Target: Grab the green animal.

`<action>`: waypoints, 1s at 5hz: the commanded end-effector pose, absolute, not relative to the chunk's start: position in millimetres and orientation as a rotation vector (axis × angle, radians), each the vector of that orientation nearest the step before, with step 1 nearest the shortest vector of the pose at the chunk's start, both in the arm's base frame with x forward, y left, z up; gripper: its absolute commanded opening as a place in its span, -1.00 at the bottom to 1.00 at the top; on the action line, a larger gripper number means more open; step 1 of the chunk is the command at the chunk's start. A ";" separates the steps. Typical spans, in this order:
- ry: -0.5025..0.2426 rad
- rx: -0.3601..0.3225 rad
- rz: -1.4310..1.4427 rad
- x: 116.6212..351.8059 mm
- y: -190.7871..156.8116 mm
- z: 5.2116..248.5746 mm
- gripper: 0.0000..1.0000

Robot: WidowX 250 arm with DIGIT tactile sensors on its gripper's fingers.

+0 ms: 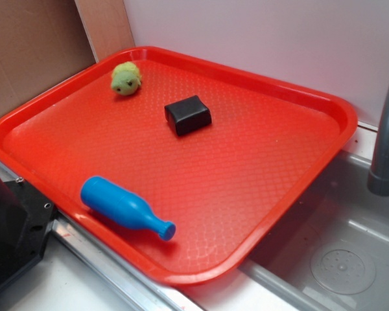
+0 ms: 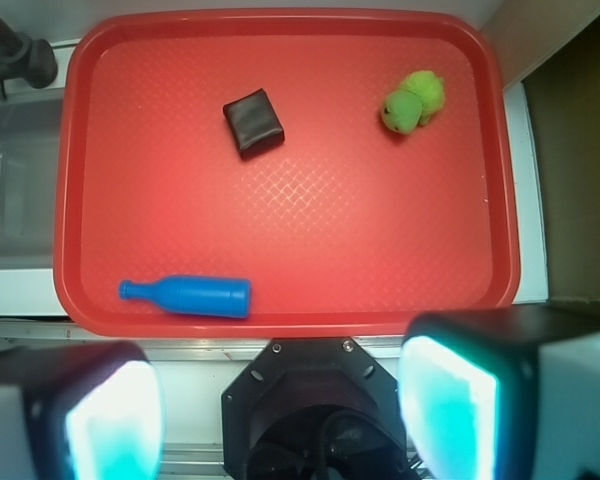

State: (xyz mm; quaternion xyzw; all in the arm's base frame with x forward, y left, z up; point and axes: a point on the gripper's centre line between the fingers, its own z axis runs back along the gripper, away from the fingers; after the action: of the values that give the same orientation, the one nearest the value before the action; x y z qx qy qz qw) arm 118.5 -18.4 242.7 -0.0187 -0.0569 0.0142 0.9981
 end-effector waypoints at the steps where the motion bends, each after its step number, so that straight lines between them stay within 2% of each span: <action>1: -0.114 -0.037 0.029 118.5 -18.4 242.7 1.00; 2: -0.130 -0.042 0.139 126.6 -11.4 238.7 1.00; 3: -0.179 -0.041 0.335 141.6 0.7 228.2 1.00; 5: -0.314 0.024 0.753 177.9 42.5 194.4 1.00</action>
State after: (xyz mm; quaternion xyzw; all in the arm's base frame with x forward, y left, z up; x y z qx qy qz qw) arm 178.0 36.0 186.3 0.0135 -0.1370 0.3567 0.9240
